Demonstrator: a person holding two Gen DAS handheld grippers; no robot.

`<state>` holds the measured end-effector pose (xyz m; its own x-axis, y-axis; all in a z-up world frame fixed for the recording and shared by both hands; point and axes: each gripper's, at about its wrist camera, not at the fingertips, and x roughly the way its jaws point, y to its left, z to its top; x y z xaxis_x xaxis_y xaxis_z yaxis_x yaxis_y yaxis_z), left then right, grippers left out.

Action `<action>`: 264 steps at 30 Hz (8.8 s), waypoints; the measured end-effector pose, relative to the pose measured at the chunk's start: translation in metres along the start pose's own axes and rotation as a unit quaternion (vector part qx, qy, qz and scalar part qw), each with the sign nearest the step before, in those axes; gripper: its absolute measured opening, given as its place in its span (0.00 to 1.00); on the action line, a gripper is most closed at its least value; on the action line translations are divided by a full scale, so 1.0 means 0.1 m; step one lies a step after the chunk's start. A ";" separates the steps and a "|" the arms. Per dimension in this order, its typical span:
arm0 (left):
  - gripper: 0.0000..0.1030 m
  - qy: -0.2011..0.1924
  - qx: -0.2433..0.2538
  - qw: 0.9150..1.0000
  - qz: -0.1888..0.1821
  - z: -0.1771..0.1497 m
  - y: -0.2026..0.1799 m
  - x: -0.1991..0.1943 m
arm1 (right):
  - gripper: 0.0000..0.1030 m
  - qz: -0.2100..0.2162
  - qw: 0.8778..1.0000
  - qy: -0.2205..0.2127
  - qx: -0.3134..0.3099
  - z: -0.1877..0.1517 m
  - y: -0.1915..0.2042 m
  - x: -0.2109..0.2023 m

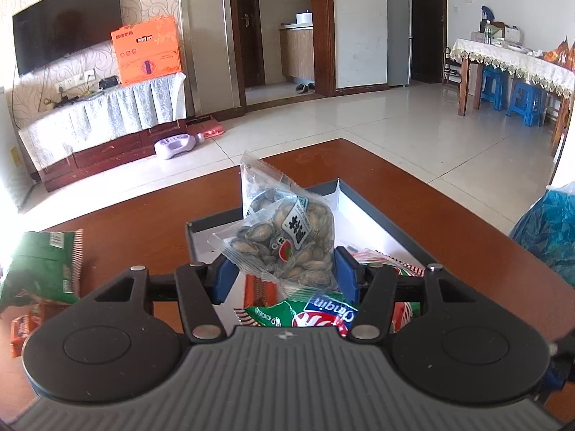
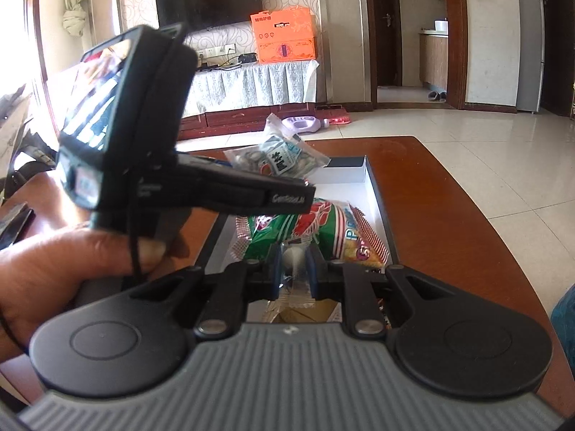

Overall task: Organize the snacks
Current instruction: 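Open the left tool to drop the seed bag in the box while the right tool releases the candy packet, then grasp the orange candy packet with the left tool while the right tool grasps the green chip bag, then lift and carry the orange packet and green chip bag over the gray box, then open the left tool to drop the orange packet while the right tool releases the green bag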

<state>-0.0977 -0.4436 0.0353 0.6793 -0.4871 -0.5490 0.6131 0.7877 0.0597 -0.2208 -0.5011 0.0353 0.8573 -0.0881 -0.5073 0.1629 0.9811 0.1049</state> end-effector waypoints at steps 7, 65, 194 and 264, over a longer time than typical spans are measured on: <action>0.73 0.001 0.013 1.000 -0.004 0.02 -0.08 0.09 | 0.18 -0.008 1.000 0.004 0.008 0.00 0.00 0.00; 0.75 0.059 -0.158 0.971 0.170 -0.89 2.48 -0.26 | 0.40 0.055 0.996 -0.034 -0.067 0.05 0.66 -0.09; 0.40 -0.009 -0.026 0.998 0.061 0.19 0.16 -0.40 | 0.57 -0.017 0.997 -0.058 -0.052 -0.13 0.23 -0.58; 0.96 -0.062 -0.004 0.997 0.056 0.64 0.19 -0.26 | 0.68 -0.015 0.987 -0.030 -0.155 -0.48 0.75 -0.58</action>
<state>-0.0783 -0.4400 0.1038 0.7879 -0.4385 -0.4323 0.5278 0.8425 0.1075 -0.2822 -0.4138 0.0317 0.8827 -0.1194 -0.4544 0.0399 0.9827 -0.1807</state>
